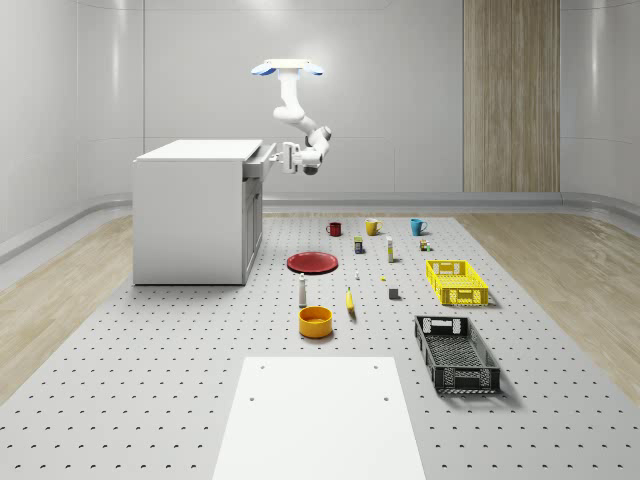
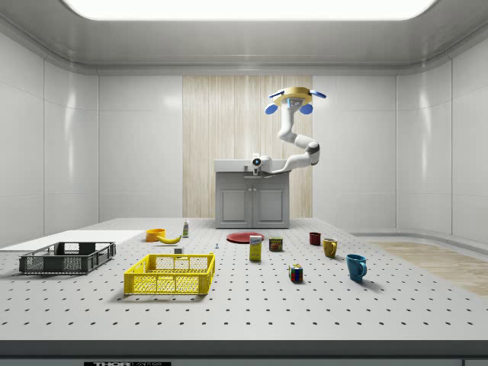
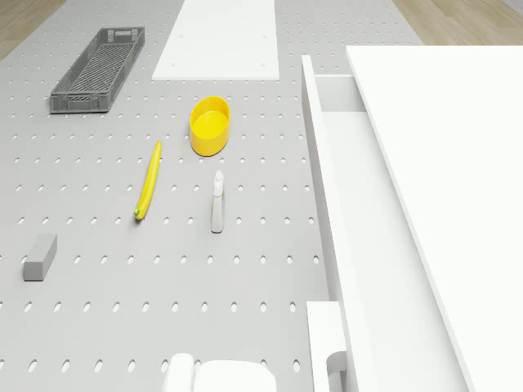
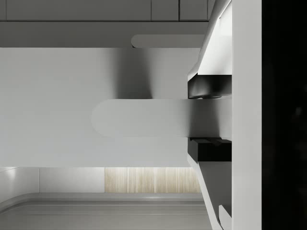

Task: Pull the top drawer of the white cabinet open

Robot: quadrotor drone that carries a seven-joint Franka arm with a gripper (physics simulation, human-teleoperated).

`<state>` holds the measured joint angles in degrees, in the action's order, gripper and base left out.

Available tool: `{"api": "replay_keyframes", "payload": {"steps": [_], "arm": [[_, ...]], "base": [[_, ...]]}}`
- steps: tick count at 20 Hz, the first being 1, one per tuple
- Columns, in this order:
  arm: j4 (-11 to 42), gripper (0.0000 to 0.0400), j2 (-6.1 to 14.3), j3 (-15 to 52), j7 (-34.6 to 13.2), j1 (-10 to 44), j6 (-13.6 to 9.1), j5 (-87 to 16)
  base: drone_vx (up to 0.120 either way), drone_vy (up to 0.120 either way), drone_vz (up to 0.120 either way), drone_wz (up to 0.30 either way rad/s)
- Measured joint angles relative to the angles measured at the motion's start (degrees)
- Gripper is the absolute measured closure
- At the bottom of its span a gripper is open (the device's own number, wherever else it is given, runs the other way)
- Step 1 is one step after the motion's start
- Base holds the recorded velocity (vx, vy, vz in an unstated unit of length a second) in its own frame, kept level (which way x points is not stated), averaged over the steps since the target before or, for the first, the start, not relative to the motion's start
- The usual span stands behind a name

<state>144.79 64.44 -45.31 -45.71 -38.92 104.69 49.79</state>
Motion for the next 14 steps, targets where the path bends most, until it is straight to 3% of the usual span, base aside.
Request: {"api": "replay_keyframes", "payload": {"steps": [12,14], "arm": [[-4.1,0.0294,1.3,-5.4,-1.9,-0.2,-5.0,-5.2],[-4.6,0.0227,1.5,-6.0,-2.2,-0.4,-5.5,-5.9]], "base": [[0.0,0.0,0.0,0.0],[0.0,0.0,0.0,0.0]]}}
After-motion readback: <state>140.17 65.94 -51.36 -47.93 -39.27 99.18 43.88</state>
